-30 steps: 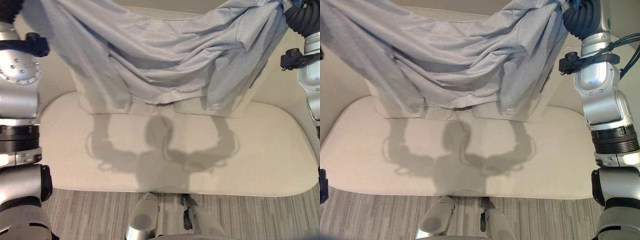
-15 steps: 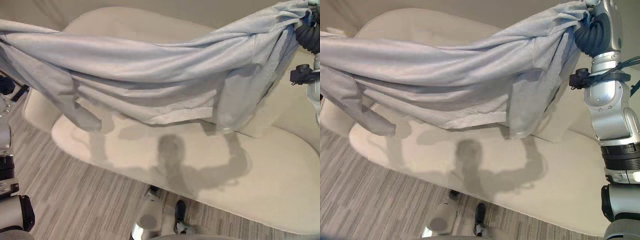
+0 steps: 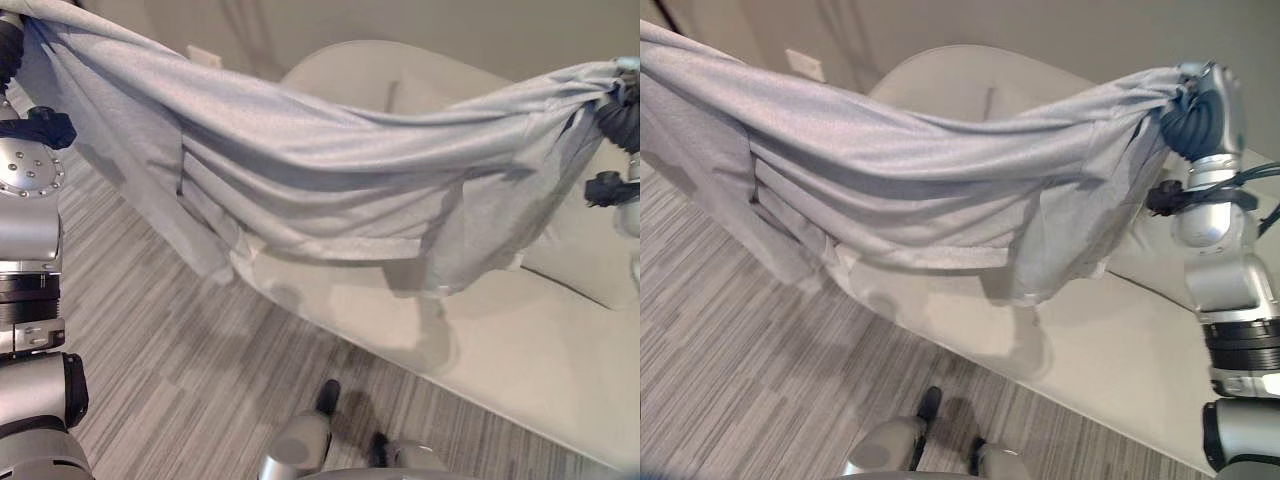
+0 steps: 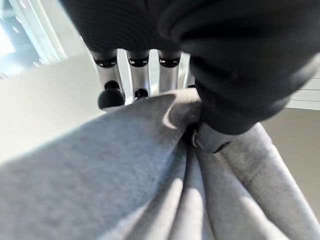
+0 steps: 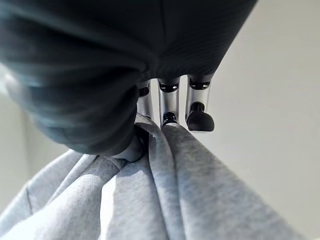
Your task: Hang the clothes on the sofa on the clothes rack.
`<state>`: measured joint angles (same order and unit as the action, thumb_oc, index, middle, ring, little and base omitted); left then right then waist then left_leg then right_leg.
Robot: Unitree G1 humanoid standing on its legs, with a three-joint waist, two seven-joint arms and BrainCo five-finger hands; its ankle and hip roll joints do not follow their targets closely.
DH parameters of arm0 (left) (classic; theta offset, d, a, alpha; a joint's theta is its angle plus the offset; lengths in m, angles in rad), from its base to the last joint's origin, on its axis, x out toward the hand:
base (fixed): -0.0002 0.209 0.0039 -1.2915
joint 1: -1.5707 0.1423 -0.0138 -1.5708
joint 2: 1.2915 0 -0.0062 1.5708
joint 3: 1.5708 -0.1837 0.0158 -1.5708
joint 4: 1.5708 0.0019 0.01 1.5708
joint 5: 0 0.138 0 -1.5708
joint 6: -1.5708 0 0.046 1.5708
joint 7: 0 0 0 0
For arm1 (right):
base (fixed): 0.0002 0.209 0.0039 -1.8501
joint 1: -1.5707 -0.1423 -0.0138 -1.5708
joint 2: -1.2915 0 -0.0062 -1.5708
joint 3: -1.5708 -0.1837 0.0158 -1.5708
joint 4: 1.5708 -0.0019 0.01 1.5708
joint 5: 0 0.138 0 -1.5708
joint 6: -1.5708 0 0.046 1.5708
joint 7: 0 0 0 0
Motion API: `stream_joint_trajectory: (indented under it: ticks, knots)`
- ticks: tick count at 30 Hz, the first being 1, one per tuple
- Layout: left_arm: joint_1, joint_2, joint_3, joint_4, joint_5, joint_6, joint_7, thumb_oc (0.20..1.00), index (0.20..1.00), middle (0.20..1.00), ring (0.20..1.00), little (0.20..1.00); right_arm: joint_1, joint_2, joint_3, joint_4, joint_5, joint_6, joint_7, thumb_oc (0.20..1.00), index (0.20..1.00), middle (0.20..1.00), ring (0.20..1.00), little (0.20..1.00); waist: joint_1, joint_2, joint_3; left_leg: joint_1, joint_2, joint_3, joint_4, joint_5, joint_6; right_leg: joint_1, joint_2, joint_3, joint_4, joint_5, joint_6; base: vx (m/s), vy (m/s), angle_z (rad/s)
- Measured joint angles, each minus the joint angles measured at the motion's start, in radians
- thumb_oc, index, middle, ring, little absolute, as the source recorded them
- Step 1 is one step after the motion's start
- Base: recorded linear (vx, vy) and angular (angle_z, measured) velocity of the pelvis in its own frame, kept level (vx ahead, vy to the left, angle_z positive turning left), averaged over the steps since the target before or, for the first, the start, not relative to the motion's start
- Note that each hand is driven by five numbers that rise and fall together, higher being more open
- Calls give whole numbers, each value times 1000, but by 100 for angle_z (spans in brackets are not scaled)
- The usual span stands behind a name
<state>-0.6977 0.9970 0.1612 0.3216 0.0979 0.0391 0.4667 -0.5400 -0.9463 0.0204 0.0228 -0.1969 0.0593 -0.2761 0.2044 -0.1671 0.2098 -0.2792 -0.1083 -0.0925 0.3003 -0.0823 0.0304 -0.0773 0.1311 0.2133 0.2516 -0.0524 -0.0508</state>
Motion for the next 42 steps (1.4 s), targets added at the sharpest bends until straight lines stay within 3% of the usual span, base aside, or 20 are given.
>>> stream_joint_trajectory:
  ticks: [1,2,4,5,6,7,8,10,12,15,18,23,25,26,29,33,37,38,40,42]
  knots:
    - [49,-15,44,-3,0,-2,-1,200,200,200,200,200,11,-64,-25,-45,-2,-16,-4,200,200,200,200,200,2,69,-14,14,78,-69,28,-48,-29,10,20,-24,46,-128,25,85,90,39]
    - [127,-65,87,-4,-1,-3,-1,200,200,200,200,200,56,-45,-51,-61,-6,-25,-17,200,200,200,200,200,-28,60,-19,65,-5,-149,-56,19,-22,17,-23,0,-2,-170,41,35,94,58]
    - [186,-65,153,-95,0,0,-11,200,200,200,200,200,-1,-43,-67,-21,-5,-30,-17,200,200,200,200,200,-7,65,-19,87,-36,-141,-204,135,-23,67,-71,-10,-207,-13,50,17,102,57]
    - [184,-83,140,-134,0,-6,-15,200,200,200,200,200,-19,-46,-64,28,-5,-27,-17,200,200,200,200,200,-18,98,-8,105,-49,-196,-226,166,-27,47,-67,-50,-168,-35,46,21,118,109]
    - [185,-89,142,-154,0,-3,-22,200,200,200,200,200,-16,-56,-48,46,-2,-24,-18,200,200,200,200,200,-42,93,24,68,0,-26,-170,29,-172,53,-65,-76,-254,84,-64,23,143,139]
    - [177,-51,140,-157,1,-3,-23,200,200,200,200,200,-20,-45,-42,49,0,-26,-17,200,200,200,200,200,-38,46,37,24,11,-13,-95,16,-27,74,-132,-49,-294,106,-13,45,96,105]
    - [154,-20,139,-156,1,-4,-26,200,200,200,200,200,-27,-21,-58,70,0,-32,-18,200,200,200,200,200,-28,19,40,-13,68,-56,-41,22,14,82,-149,-41,-329,95,25,54,147,25]
    - [130,-10,128,-159,0,-6,-21,200,200,200,200,200,-33,-15,-82,102,0,-26,-19,200,200,200,200,200,-5,47,42,9,238,-126,-163,47,-60,74,-134,-35,-314,72,53,83,237,18]
    - [130,-11,94,-158,0,-6,-23,200,200,200,200,200,-32,-17,-120,114,0,-19,-27,200,200,200,200,200,6,114,41,93,300,-121,-319,72,-97,77,-142,-43,-290,42,89,88,298,16]
    - [101,-17,90,-163,1,-4,-25,200,200,200,200,200,-20,-12,-124,91,-1,-8,-26,200,200,200,200,200,15,112,41,106,235,-113,-326,186,-142,80,-205,-45,-283,51,107,74,269,-12]
    - [90,-18,72,-163,1,-3,-28,200,200,200,200,200,-5,-3,-145,46,0,-6,-33,200,200,200,200,200,-5,83,33,108,129,-85,-279,160,-80,82,-300,-60,-266,93,114,159,450,2]
    - [69,-15,55,-172,2,0,-29,200,200,200,200,200,-1,47,-146,15,0,-1,-36,200,200,200,200,200,-8,72,25,125,57,-22,-225,113,-10,63,-372,-59,-210,187,97,152,397,-26]
    - [71,-16,52,-189,2,0,-32,200,200,200,200,200,16,58,-147,9,0,-1,-36,200,200,200,200,200,-6,75,25,156,51,-11,-226,103,9,31,-364,-54,-133,165,113,178,231,-18]
    - [70,-26,47,-191,3,0,-34,200,200,200,200,200,39,57,-156,-2,0,-1,-35,200,200,200,200,200,-20,93,26,188,55,-38,-242,99,53,26,-308,-4,-78,98,134,159,164,20]
    - [76,-29,42,-189,3,1,-33,200,200,200,200,200,103,54,-185,-63,0,-3,-37,200,200,200,200,200,-60,104,25,250,46,-64,-303,104,59,-28,-182,38,-85,19,137,166,115,29]
    - [118,-43,41,-132,5,4,-34,200,200,200,200,200,113,48,-188,-80,0,-4,-38,200,200,200,200,200,-134,113,21,289,-19,-120,-286,58,131,-305,-65,-66,-295,135,108,293,79,51]
    - [119,-99,38,-153,6,6,-34,200,200,200,200,200,122,-58,-189,-45,1,-5,-41,200,200,200,200,200,-173,102,-36,387,-49,-238,-290,-7,75,-202,-54,-60,-264,203,50,232,-124,102]
    - [122,-104,49,-164,8,5,-33,200,200,200,200,200,119,-75,-185,-39,1,-8,-41,200,200,200,200,200,-161,72,-59,400,-65,-230,-288,-25,50,-164,-68,-48,-283,306,-12,241,-131,36]
    - [154,-124,72,-177,11,9,-32,200,200,200,200,200,111,-74,-167,-28,1,-10,-39,200,200,200,200,200,-142,87,-62,367,-46,-219,-171,-60,5,-124,-47,-64,-295,307,-49,208,-112,33]
    - [179,-124,77,-212,11,13,-35,200,200,200,200,200,112,-74,-150,-29,2,-9,-36,200,200,200,200,200,-143,82,-62,329,-10,-141,-90,-109,17,-72,-33,-44,-335,298,-59,249,-151,54]
